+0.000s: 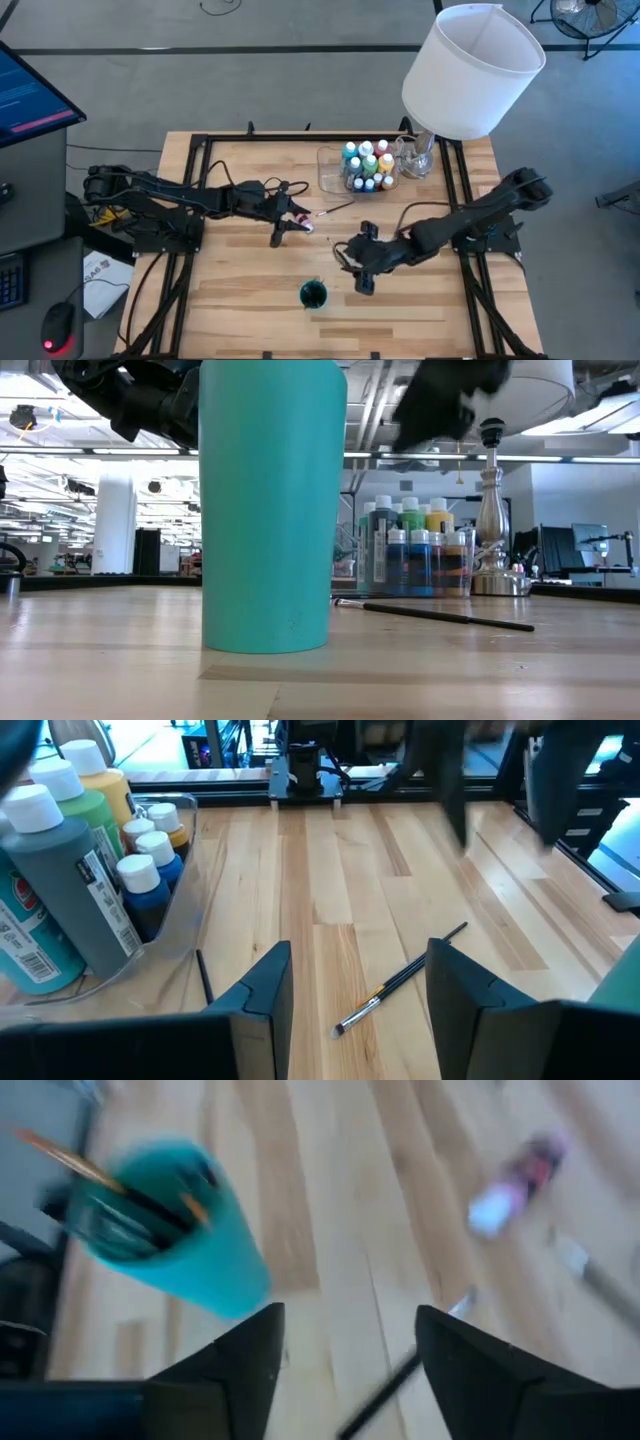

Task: Pick & Place Paint Supplies
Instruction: Put the silver paintbrush into the green cup

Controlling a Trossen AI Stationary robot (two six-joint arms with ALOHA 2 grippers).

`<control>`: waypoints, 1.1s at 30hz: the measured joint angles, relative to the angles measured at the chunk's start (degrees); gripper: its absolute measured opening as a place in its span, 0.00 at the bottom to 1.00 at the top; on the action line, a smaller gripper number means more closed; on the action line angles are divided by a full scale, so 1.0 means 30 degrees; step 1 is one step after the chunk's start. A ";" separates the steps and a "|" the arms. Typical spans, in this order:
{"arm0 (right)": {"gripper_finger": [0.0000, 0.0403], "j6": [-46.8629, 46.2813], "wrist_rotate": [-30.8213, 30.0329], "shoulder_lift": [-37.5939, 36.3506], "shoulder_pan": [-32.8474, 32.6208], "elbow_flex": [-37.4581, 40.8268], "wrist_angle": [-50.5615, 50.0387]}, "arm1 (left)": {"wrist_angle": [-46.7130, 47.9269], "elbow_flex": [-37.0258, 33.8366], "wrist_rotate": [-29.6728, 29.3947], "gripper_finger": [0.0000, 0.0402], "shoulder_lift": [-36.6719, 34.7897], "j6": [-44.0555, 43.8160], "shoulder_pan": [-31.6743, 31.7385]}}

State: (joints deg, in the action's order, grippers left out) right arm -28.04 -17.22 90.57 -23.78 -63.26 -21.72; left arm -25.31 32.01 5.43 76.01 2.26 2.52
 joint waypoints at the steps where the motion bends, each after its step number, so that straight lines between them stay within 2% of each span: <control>1: 0.54 0.0482 -0.0398 -0.0434 -0.0271 0.0004 0.0289 | 0.0004 0.0000 0.0002 0.30 0.0000 -0.0002 0.0000; 5: 0.42 0.3520 -0.1691 -0.1356 -0.1598 0.0004 0.1851 | 0.0010 -0.0029 0.0007 0.30 0.0000 0.0000 0.0000; 13: 0.19 0.8318 -0.1725 -0.0685 -0.3106 0.0368 0.6284 | 0.0002 -0.0044 0.0007 0.30 0.0000 0.0000 0.0000; 16: 0.13 0.8402 -0.1732 -0.0467 -0.2924 0.0613 0.7555 | -0.0009 -0.0051 0.0005 0.30 0.0000 0.0000 0.0000; 23: 0.04 0.7453 -0.1726 -0.0414 -0.2350 0.0886 0.7457 | -0.0012 -0.0051 0.0005 0.30 0.0000 0.0000 0.0000; 33: 0.00 0.7484 -0.1717 -0.0411 -0.2372 0.0886 0.7622 | -0.0012 -0.0058 0.0000 0.30 0.0000 0.0000 0.0000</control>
State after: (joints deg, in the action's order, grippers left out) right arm -5.58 -22.37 89.34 -30.89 -60.60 1.15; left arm -25.34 31.83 5.43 76.01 2.26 2.52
